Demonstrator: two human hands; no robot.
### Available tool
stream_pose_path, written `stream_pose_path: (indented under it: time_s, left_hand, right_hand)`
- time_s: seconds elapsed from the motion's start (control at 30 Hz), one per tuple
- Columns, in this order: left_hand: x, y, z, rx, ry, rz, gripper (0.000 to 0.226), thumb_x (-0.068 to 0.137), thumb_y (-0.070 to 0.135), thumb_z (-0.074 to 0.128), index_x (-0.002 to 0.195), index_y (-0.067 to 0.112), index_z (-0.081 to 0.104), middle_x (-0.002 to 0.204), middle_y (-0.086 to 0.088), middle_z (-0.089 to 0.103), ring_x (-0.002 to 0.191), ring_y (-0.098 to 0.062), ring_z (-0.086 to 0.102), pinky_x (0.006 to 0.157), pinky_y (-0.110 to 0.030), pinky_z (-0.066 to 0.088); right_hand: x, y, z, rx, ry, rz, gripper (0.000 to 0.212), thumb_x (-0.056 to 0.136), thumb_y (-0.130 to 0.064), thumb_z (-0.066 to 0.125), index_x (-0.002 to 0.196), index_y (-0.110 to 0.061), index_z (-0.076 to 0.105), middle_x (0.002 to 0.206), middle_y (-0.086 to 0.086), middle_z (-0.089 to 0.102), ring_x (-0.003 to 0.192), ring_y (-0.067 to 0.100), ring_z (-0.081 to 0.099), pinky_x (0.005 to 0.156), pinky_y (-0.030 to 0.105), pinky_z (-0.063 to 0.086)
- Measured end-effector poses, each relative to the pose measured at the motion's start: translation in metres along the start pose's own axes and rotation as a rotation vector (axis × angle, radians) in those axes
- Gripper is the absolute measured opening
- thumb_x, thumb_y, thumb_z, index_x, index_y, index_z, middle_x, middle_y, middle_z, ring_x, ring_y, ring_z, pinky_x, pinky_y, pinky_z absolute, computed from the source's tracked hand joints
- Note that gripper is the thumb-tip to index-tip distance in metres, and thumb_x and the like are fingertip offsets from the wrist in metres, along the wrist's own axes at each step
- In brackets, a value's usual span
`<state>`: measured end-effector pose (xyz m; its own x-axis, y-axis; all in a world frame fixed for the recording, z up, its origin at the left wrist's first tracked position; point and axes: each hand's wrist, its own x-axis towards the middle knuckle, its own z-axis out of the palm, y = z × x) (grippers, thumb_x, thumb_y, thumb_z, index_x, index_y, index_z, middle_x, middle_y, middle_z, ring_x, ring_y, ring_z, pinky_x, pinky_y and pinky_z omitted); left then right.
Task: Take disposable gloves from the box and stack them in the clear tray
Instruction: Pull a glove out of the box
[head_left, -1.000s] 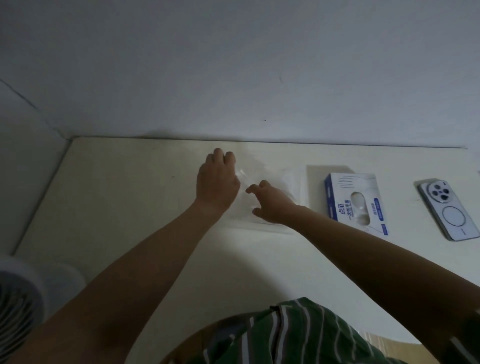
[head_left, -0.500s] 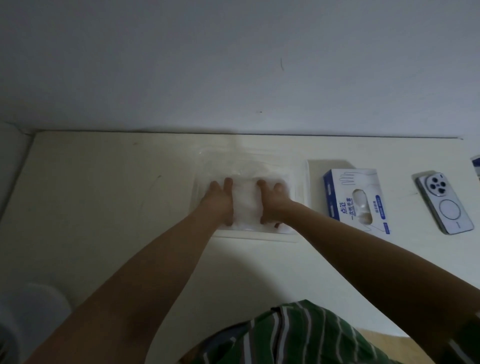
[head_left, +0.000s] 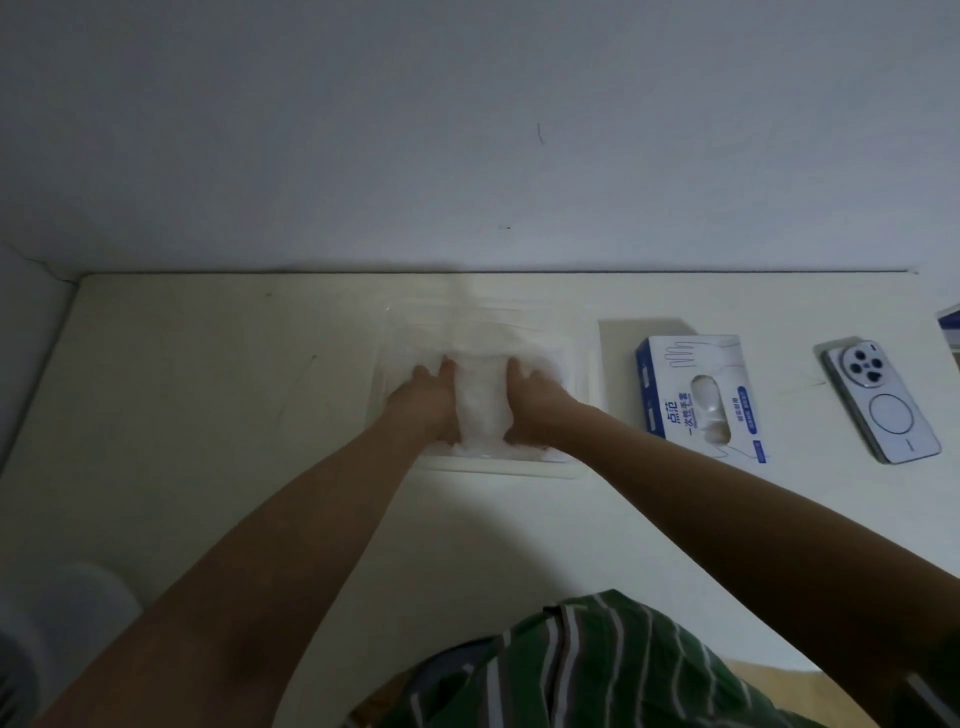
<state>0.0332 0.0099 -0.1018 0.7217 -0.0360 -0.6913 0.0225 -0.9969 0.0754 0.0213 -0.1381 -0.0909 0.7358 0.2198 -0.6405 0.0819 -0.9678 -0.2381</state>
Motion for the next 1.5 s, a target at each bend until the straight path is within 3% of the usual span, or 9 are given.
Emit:
stream_pose_path:
  time_s: [0.1,0.17,0.37,0.5,0.63,0.8,1.0,1.23,1.5]
  left_hand:
    - [-0.016,0.015,-0.015,0.011,0.279,-0.004,0.047,0.089,0.028,0.060,0.131,0.012,0.046,0.123,-0.013,0.057,0.109,-0.031,0.058,0.080,-0.033,0.045]
    - [-0.026,0.031,-0.024,-0.045,0.499,0.017,0.024,0.089,0.021,0.055,0.111,0.013,0.059,0.106,-0.008,0.065,0.095,-0.028,0.063,0.070,-0.030,0.041]
    - [-0.052,0.118,-0.044,-0.151,0.751,0.215,0.016,0.089,0.025,0.054,0.102,0.016,0.056,0.091,-0.003,0.063,0.082,-0.026,0.060,0.063,-0.030,0.037]
    - [-0.055,0.184,-0.028,-0.165,0.599,0.424,0.015,0.090,0.027,0.055,0.101,0.019,0.059,0.095,-0.002,0.066,0.084,-0.025,0.060,0.064,-0.030,0.037]
    - [-0.043,0.219,0.007,-0.175,0.308,0.445,0.016,0.090,0.027,0.057,0.103,0.017,0.058,0.102,-0.005,0.066,0.089,-0.025,0.061,0.071,-0.032,0.046]
    - [-0.028,0.233,0.039,-0.228,0.182,0.357,0.038,0.086,0.034,0.066,0.111,0.013,0.047,0.109,-0.006,0.061,0.094,-0.026,0.059,0.081,-0.037,0.049]
    - [-0.020,0.237,0.038,-0.278,0.117,0.277,0.045,0.080,0.031,0.074,0.113,0.013,0.048,0.113,-0.005,0.061,0.100,-0.025,0.058,0.084,-0.036,0.047]
    - [-0.017,0.238,0.038,-0.258,0.130,0.254,0.049,0.078,0.032,0.076,0.114,0.014,0.049,0.115,-0.004,0.059,0.102,-0.023,0.057,0.081,-0.033,0.045]
    - [-0.019,0.241,0.036,-0.206,0.130,0.236,0.053,0.079,0.035,0.075,0.119,0.013,0.050,0.119,-0.006,0.059,0.106,-0.025,0.057,0.084,-0.036,0.047]
  right_hand:
    - [-0.017,0.006,-0.024,0.056,0.199,-0.145,0.057,0.087,-0.024,0.068,0.136,-0.005,0.046,0.127,0.017,0.053,0.115,0.031,0.055,0.092,0.032,0.045]
    - [-0.029,0.011,-0.040,0.169,0.333,-0.217,0.037,0.090,-0.022,0.064,0.125,-0.012,0.060,0.118,0.009,0.063,0.104,0.022,0.061,0.088,0.027,0.047]
    - [-0.066,0.082,-0.064,0.479,0.710,-0.193,0.021,0.086,-0.009,0.056,0.097,-0.017,0.073,0.090,0.000,0.073,0.076,0.015,0.063,0.077,0.031,0.051]
    - [-0.079,0.157,-0.046,0.434,0.618,0.011,0.018,0.088,-0.013,0.058,0.098,-0.019,0.072,0.093,0.001,0.072,0.082,0.017,0.064,0.073,0.027,0.049]
    - [-0.089,0.210,-0.011,0.369,0.427,0.139,0.027,0.088,-0.012,0.059,0.111,-0.022,0.068,0.105,0.005,0.069,0.088,0.019,0.064,0.080,0.031,0.053]
    - [-0.084,0.223,0.010,0.230,0.432,0.052,0.046,0.088,-0.022,0.061,0.133,-0.028,0.054,0.103,0.005,0.052,0.091,0.026,0.058,0.076,0.033,0.048]
    - [-0.076,0.225,0.018,-0.030,0.508,-0.012,0.025,0.091,-0.025,0.059,0.115,-0.017,0.058,0.096,0.008,0.055,0.080,0.030,0.062,0.069,0.037,0.055]
    - [-0.077,0.237,0.004,0.441,0.567,-0.097,0.006,0.081,-0.017,0.076,0.084,-0.012,0.072,0.091,-0.001,0.054,0.076,0.012,0.054,0.070,0.026,0.047]
    - [-0.097,0.246,0.008,0.685,0.601,-0.177,0.018,0.087,-0.017,0.069,0.103,-0.007,0.068,0.107,0.004,0.062,0.091,0.014,0.061,0.080,0.022,0.049]
